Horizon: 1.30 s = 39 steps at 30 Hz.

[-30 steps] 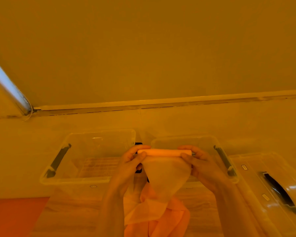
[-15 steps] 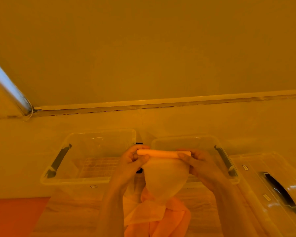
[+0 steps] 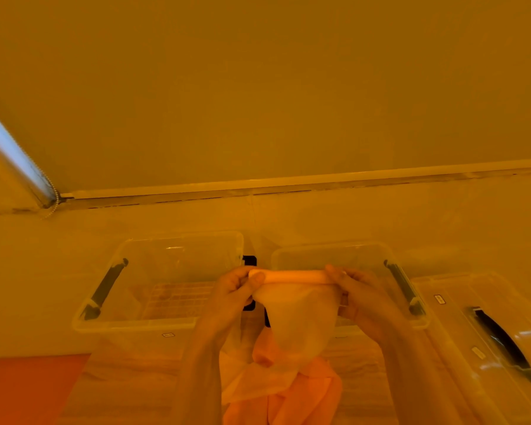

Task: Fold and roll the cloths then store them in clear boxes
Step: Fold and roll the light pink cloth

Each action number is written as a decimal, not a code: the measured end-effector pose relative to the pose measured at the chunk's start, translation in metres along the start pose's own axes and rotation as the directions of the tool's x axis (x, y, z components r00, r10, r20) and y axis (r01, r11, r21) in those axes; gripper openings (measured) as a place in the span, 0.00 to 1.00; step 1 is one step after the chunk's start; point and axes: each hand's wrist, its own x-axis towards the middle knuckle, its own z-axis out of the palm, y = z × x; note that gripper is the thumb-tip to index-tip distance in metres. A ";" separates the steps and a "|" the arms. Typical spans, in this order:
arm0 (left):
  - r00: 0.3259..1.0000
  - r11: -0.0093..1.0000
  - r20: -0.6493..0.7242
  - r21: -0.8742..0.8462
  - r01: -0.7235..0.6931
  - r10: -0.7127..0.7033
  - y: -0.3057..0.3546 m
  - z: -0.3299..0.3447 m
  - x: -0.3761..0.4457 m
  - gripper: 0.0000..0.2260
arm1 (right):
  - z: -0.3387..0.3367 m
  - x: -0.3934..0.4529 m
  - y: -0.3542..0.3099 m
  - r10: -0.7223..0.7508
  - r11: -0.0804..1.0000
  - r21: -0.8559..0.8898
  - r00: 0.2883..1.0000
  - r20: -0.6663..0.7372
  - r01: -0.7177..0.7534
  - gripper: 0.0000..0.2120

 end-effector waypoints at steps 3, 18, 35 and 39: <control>1.000 1.000 0.001 -0.007 -0.018 0.018 0.002 0.002 -0.001 0.07 | 0.002 -0.001 -0.001 0.020 0.999 0.034 1.000 0.001 -0.020 0.10; 0.995 0.991 -0.094 -0.132 0.008 -0.021 0.001 0.003 -0.004 0.11 | -0.001 -0.009 -0.004 0.021 0.997 -0.073 0.999 0.030 -0.018 0.06; 0.998 0.999 -0.054 0.014 0.029 -0.028 0.006 0.003 -0.006 0.15 | -0.007 -0.013 -0.009 -0.017 0.996 -0.081 0.993 0.116 0.026 0.12; 0.998 0.999 -0.045 0.020 0.033 -0.032 0.005 0.003 -0.007 0.13 | -0.008 -0.014 -0.008 -0.007 0.973 -0.227 0.992 0.126 0.036 0.11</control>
